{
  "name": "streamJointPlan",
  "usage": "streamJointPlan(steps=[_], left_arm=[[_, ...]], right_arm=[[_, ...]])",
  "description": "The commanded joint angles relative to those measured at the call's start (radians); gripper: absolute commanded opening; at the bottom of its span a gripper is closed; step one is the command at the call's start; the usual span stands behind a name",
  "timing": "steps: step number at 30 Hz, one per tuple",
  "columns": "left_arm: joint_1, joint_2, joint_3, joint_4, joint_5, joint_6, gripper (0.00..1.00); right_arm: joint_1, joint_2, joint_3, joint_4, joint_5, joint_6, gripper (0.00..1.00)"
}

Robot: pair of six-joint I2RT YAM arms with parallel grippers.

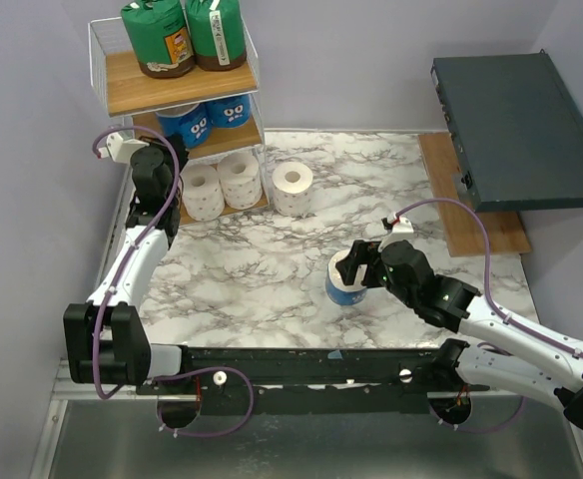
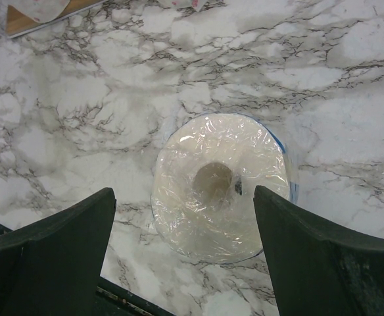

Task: Place and organize the paper towels onto the shelf
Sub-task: Place the paper towel on the shelf.

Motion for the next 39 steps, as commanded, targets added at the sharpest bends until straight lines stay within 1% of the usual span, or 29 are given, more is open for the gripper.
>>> streamJointPlan(steps=[1, 16, 39], left_arm=[[-0.004, 0.022, 0.055, -0.039, -0.063, 0.029, 0.00], [0.007, 0.098, 0.131, -0.099, -0.093, 0.032, 0.00], [0.019, 0.185, 0.201, -0.106, -0.087, 0.035, 0.00]], right_arm=[[0.003, -0.003, -0.015, -0.002, 0.014, -0.008, 0.89], [0.003, 0.011, -0.013, -0.001, 0.018, -0.011, 0.89], [0.003, 0.023, -0.009, -0.002, 0.023, -0.011, 0.89]])
